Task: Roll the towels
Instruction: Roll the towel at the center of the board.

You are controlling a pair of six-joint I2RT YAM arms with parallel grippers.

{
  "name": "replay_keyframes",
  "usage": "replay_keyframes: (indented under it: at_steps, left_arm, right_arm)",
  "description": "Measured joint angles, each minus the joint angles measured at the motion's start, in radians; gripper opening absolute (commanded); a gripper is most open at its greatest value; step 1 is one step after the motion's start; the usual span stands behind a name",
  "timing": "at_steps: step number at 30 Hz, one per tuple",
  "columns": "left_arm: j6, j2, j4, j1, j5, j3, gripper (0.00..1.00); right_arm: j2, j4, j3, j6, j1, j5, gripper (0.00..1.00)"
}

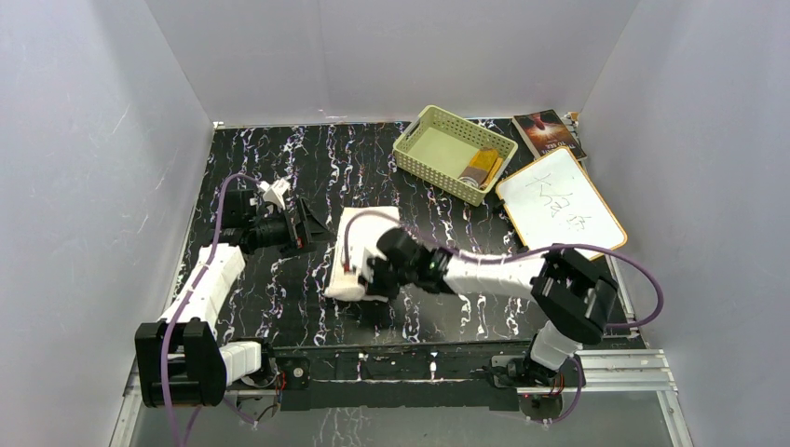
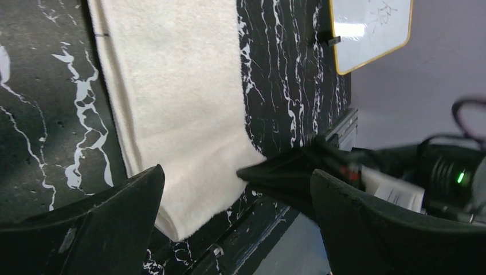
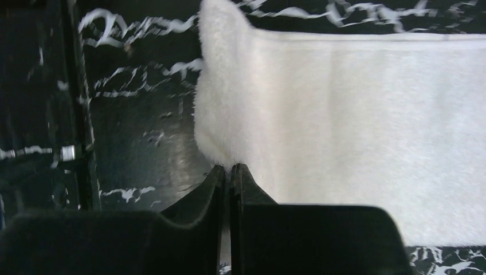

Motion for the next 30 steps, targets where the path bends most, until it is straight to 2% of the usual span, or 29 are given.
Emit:
replay_keyframes:
  at_steps: [5,9,17,23,25,26,27,29,30]
  left_arm:
    - [0.02,-0.008,0.012,0.0,0.066,0.0,0.98]
    - [0.004,-0.023,0.067,0.0,0.107,-0.011,0.98]
    - [-0.028,-0.038,0.125,0.0,0.164,-0.053,0.96]
    - [-0.144,-0.076,0.261,-0.009,0.214,-0.203,0.82]
    - [-0.183,-0.082,0.3,-0.022,0.219,-0.251,0.73]
    - [-0.208,-0.082,0.326,-0.032,0.219,-0.272,0.64]
    - [-0.228,-0.08,0.346,-0.043,0.219,-0.286,0.48]
    - [-0.272,-0.064,0.397,-0.066,0.219,-0.298,0.03]
    - [-0.294,-0.051,0.423,-0.076,0.221,-0.3,0.0]
  right_arm:
    - [0.13,-0.094,0.213,0.163,-0.192,-0.256,0.0]
    - [0.307,-0.179,0.34,0.249,-0.242,-0.431,0.0]
    - [0.381,-0.247,0.346,0.396,-0.269,-0.61,0.0]
    - [0.43,-0.224,0.349,0.529,-0.334,-0.638,0.0]
    - [0.459,-0.219,0.359,0.579,-0.349,-0.657,0.0]
    - [0.471,-0.22,0.367,0.601,-0.352,-0.668,0.0]
    - [0.478,-0.22,0.373,0.62,-0.354,-0.673,0.0]
    - [0.488,-0.221,0.383,0.645,-0.353,-0.674,0.0]
    - [0.495,-0.221,0.391,0.655,-0.353,-0.675,0.0]
